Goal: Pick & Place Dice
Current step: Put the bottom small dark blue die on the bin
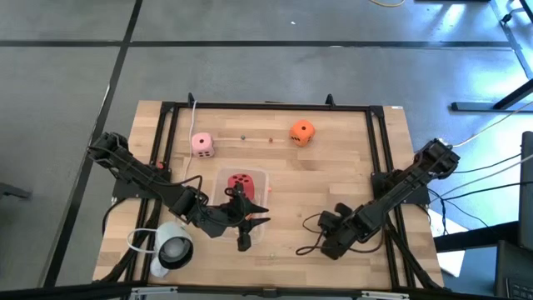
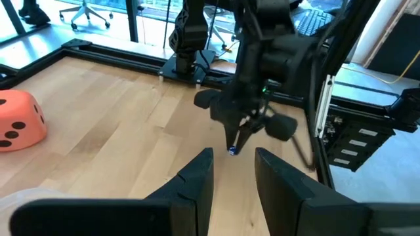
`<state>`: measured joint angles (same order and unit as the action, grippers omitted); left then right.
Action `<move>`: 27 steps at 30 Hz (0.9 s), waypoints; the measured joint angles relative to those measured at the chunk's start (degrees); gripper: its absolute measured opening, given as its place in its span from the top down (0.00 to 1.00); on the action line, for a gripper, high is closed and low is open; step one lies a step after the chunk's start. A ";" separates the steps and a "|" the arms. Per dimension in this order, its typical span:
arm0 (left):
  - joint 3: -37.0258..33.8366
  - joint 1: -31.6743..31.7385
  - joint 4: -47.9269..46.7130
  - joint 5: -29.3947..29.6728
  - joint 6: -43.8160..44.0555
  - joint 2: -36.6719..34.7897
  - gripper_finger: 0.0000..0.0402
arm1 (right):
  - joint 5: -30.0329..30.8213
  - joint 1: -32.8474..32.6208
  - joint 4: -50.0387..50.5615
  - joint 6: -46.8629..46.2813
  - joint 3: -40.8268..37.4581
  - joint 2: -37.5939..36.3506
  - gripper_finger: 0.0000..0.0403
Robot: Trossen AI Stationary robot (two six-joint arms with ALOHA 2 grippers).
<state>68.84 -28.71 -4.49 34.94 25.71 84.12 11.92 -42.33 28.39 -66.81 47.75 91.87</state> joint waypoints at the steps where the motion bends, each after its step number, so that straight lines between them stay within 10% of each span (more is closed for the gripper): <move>1: 0.00 0.00 0.00 0.00 -0.20 0.00 0.75 | 1.07 0.21 -0.15 0.13 0.53 -0.72 0.89; 19: 0.07 1.18 7.75 8.86 -19.81 -0.02 0.73 | 10.41 5.00 -11.74 11.49 9.96 -20.91 0.89; 27: 0.07 4.54 15.59 3.53 -29.27 -0.02 0.60 | 9.73 7.77 -13.22 18.18 20.26 -20.92 0.89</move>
<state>68.90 -24.17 11.10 38.47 -3.56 84.09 21.65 -34.56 15.18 -48.63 68.01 70.95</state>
